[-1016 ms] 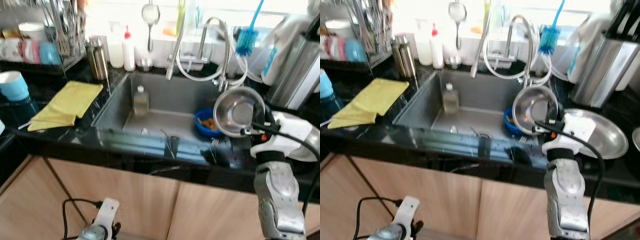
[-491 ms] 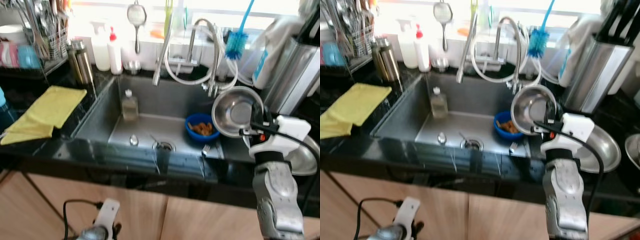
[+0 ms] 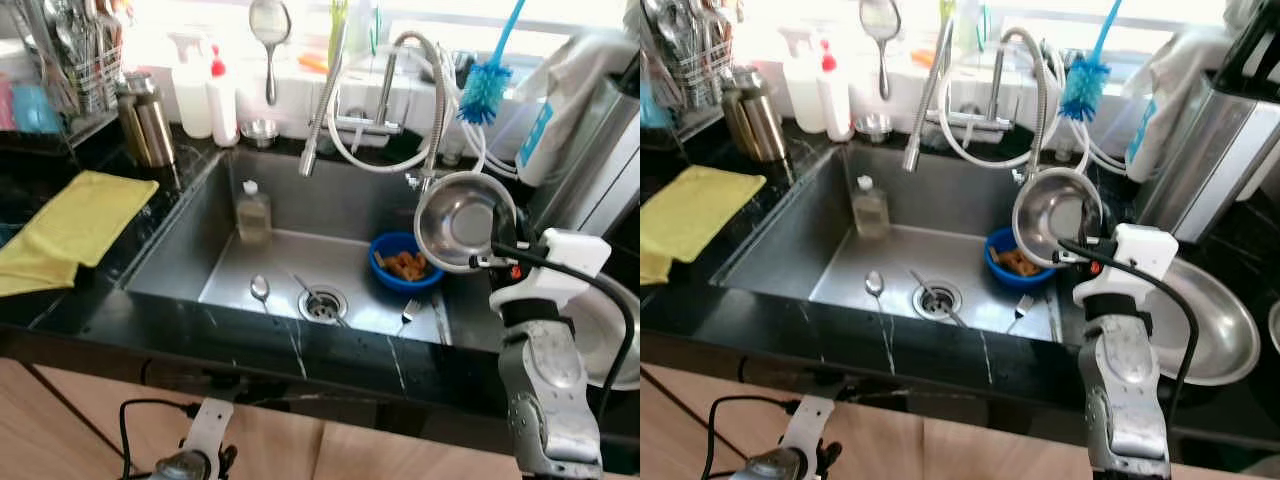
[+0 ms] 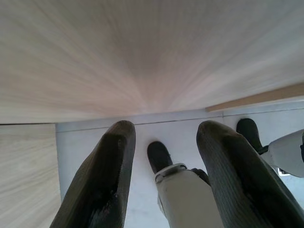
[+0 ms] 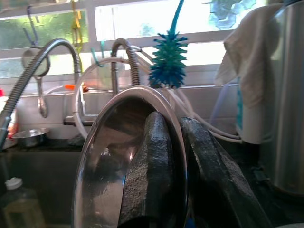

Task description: Kitchen organization

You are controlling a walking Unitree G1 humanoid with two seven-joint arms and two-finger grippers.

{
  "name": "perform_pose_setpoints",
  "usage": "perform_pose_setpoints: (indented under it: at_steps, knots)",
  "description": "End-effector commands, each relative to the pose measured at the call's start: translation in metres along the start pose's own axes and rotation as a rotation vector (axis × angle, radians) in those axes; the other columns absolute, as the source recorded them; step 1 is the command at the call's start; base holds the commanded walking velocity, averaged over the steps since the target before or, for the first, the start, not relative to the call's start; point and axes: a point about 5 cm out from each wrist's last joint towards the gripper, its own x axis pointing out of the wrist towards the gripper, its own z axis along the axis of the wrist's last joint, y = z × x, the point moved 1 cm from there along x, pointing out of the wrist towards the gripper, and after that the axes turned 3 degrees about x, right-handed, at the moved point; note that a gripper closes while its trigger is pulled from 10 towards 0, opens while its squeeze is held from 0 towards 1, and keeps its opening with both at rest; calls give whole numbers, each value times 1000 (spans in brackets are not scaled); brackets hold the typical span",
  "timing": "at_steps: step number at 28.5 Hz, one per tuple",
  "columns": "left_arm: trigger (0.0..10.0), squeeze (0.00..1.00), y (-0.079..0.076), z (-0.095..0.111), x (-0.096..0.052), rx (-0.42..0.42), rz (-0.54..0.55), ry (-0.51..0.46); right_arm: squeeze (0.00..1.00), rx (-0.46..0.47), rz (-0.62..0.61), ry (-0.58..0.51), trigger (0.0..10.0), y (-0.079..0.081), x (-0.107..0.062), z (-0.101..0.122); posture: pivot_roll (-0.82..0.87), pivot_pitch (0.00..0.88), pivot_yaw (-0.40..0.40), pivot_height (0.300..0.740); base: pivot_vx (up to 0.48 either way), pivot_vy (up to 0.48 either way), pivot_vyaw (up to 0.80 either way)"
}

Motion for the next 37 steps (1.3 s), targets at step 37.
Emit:
perform_pose_setpoints:
  at_steps: [37]
  knots:
    - [10000,0,45,-24,-13,42,118,79,0,18,45,419,10000,-13,42,-42,42,30,-69,740,0,0,0]
